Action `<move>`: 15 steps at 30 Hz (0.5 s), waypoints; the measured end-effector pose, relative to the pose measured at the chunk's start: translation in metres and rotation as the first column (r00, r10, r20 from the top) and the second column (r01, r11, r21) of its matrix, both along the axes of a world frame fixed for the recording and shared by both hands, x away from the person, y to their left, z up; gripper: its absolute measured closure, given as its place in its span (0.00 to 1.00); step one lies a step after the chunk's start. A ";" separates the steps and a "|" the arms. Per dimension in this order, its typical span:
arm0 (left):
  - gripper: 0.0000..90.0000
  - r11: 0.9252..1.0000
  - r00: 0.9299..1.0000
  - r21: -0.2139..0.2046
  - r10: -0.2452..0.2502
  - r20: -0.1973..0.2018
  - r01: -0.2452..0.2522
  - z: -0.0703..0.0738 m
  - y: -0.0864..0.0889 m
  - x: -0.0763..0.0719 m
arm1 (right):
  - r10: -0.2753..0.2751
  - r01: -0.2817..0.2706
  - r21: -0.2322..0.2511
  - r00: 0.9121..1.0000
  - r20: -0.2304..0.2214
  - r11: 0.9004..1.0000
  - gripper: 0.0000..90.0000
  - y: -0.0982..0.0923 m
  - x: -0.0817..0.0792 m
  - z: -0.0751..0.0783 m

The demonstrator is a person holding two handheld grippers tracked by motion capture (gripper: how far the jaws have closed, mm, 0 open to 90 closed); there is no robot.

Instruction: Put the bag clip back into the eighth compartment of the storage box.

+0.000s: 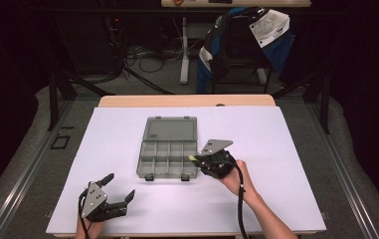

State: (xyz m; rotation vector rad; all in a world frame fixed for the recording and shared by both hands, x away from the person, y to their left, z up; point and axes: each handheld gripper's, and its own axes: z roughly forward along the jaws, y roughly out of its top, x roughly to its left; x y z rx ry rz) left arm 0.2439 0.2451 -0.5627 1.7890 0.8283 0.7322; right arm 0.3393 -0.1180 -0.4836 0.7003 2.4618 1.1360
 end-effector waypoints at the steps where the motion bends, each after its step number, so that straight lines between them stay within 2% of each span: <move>1: 0.12 1.000 1.000 0.000 0.000 0.000 0.000 0.000 0.000 0.000 | 0.000 0.000 0.000 1.000 -0.002 1.000 0.89 0.001 0.000 0.000; 15: 0.12 1.000 1.000 -0.003 0.004 0.000 -0.004 0.000 0.001 0.000 | 0.006 -0.006 0.017 1.000 -0.009 1.000 0.89 0.007 0.006 0.000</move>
